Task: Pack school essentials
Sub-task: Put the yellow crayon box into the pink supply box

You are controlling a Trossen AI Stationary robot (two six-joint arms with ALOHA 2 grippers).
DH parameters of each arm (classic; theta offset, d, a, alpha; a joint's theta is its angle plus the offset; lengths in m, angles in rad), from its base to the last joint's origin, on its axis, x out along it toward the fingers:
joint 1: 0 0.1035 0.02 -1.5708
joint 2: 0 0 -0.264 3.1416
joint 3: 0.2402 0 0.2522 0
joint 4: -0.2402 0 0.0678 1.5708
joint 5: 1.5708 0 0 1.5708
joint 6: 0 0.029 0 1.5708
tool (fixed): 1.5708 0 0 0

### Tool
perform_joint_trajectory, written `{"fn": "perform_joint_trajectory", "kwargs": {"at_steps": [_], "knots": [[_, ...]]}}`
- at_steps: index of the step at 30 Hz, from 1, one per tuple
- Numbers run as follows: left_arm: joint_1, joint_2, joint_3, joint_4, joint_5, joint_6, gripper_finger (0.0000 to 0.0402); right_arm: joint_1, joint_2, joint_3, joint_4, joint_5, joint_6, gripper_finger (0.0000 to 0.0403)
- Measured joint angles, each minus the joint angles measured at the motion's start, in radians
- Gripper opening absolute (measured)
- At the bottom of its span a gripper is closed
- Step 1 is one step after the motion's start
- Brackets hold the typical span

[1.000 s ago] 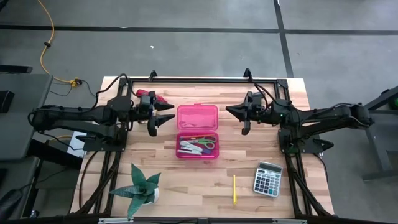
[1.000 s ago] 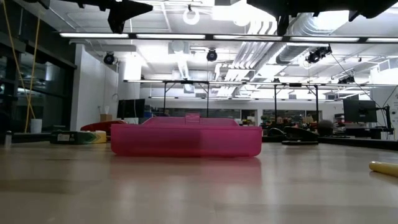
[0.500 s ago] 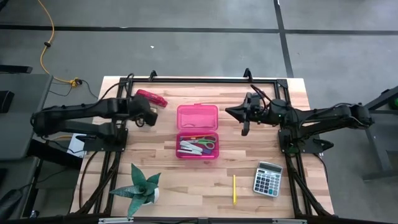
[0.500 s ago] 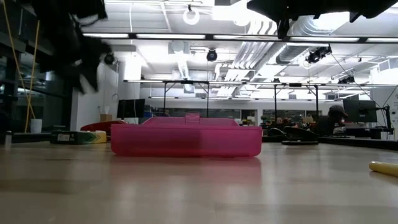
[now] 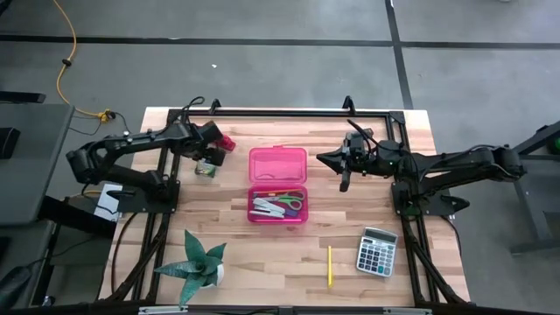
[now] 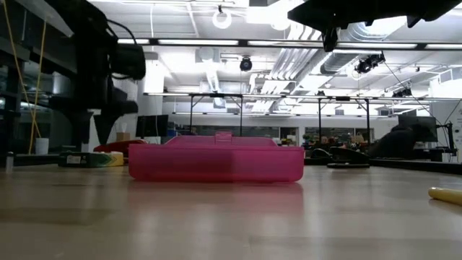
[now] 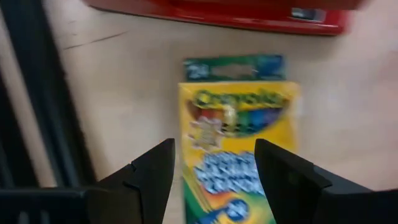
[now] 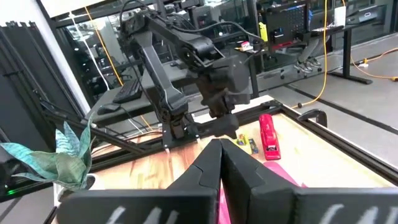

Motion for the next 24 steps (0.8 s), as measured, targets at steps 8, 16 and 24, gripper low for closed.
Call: {"fn": "perform_joint_trajectory", "kwargs": {"at_steps": [8, 16, 24], "knots": [[0.046, 0.03, 0.0, 0.015, -0.043, -0.042, 0.0209, 0.0, 0.0, 0.0, -0.002, 0.0, 0.0, 0.0], [0.145, 0.08, 0.0, 0.053, 0.066, 0.006, 0.0209, 0.003, 0.0, 0.0, -0.018, -0.022, 0.001, 0.0], [0.199, 0.107, 0.0, 0.091, 0.213, 0.061, 0.0209, 0.009, 0.0, 0.0, -0.057, -0.059, 0.027, 0.0]]}}
